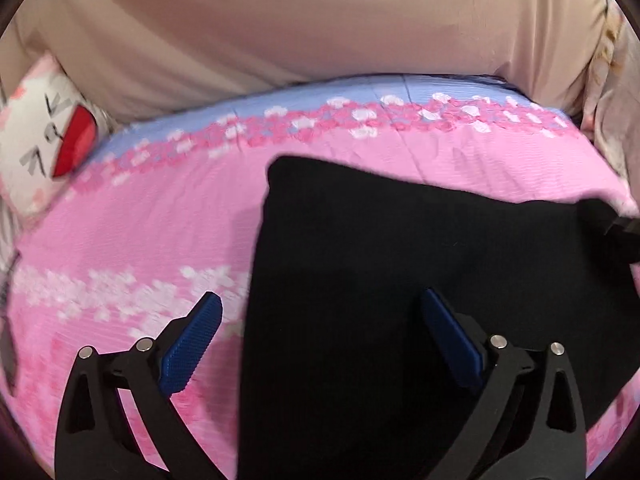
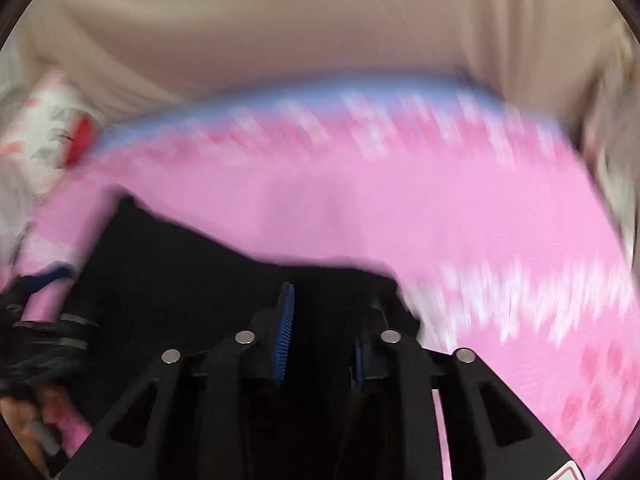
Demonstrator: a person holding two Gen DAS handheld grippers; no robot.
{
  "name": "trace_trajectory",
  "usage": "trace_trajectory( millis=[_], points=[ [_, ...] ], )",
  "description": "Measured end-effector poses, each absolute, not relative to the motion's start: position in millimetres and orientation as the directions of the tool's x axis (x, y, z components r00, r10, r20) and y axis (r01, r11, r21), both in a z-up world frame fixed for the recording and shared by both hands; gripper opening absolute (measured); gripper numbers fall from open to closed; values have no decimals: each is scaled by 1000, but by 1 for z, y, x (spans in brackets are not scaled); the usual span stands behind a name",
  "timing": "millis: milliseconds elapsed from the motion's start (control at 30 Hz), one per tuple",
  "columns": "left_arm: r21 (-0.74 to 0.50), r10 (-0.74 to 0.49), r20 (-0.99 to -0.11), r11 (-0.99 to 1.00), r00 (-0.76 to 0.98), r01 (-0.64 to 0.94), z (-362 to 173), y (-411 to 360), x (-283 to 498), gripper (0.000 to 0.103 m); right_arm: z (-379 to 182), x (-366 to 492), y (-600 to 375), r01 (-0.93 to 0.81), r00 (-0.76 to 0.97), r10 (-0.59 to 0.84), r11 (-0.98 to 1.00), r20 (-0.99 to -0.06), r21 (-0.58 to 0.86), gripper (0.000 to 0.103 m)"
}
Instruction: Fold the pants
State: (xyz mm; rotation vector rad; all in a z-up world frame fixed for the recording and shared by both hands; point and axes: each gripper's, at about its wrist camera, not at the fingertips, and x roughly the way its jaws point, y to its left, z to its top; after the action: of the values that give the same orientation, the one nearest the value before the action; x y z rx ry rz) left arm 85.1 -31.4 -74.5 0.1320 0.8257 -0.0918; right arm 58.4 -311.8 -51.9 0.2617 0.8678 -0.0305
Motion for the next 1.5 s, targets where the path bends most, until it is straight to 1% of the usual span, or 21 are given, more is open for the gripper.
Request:
trace_trajectory(
  millis=[67,167,233,333,367,433,467,533,600,633,700,733,800,867,933,1033,1333,1400,1433,1467,1500],
  points=[
    [54,-40,-741,992,670,118,-70,-26,81,98,-31,31,-308,165,715,43,960,-697,228,23],
    [52,-33,-714,994,699,100,-55,-21,69,97,4,-13,-289,191,803,-65,970,-592,152,30],
    [66,-23,-688,993,725,95,-46,-22,64,97,17,-22,-273,148,823,-38,978,-567,150,30],
    [117,15,-666,989,746,85,-41,-30,60,97,3,-4,-252,42,785,67,986,-615,161,29],
    [138,29,-665,987,746,85,-42,-34,60,97,-8,6,-249,43,759,55,990,-649,135,24],
    [165,46,-676,982,736,91,-47,-38,61,97,-46,27,-254,123,664,-44,991,-746,50,21],
    [173,52,-688,980,724,94,-50,-39,62,97,-56,27,-261,150,659,-51,987,-751,65,16],
    [180,61,-700,979,711,93,-54,-38,63,97,-43,13,-266,176,694,-6,971,-720,162,17],
    [190,76,-709,978,701,86,-60,-35,63,97,-27,2,-259,139,741,31,970,-671,199,20],
    [187,75,-713,979,697,86,-62,-35,63,97,-24,-3,-252,116,745,31,977,-667,176,20],
    [177,71,-720,981,691,84,-65,-35,65,97,-37,7,-246,115,703,-10,988,-711,99,20],
    [173,67,-720,981,690,85,-65,-36,64,97,-52,12,-248,146,672,-44,987,-739,74,16],
    [182,70,-721,979,689,91,-66,-39,63,97,-50,0,-252,169,692,-21,976,-721,134,15],
    [203,85,-716,975,693,90,-66,-40,60,97,-36,-14,-245,164,720,-1,972,-694,169,19],
    [209,88,-716,973,693,93,-66,-41,58,97,-24,-30,-234,129,739,8,980,-673,154,21],
    [205,88,-720,975,688,89,-66,-40,58,97,-21,-44,-228,104,730,13,986,-684,130,21],
    [204,77,-731,973,678,109,-64,-43,47,97,-30,-73,-256,161,706,-48,983,-706,93,22],
    [192,55,-738,973,673,131,-63,-42,42,98,-28,-83,-263,165,712,-78,985,-698,59,29],
    [186,46,-741,973,670,140,-63,-41,39,98,-29,-90,-268,175,710,-109,984,-696,25,42],
    [179,36,-747,973,664,149,-63,-40,37,98,-30,-94,-272,184,706,-132,983,-695,-1,46],
    [172,28,-752,973,659,154,-63,-39,35,98,-35,-99,-277,193,698,-159,981,-698,-31,46]
  ],
)
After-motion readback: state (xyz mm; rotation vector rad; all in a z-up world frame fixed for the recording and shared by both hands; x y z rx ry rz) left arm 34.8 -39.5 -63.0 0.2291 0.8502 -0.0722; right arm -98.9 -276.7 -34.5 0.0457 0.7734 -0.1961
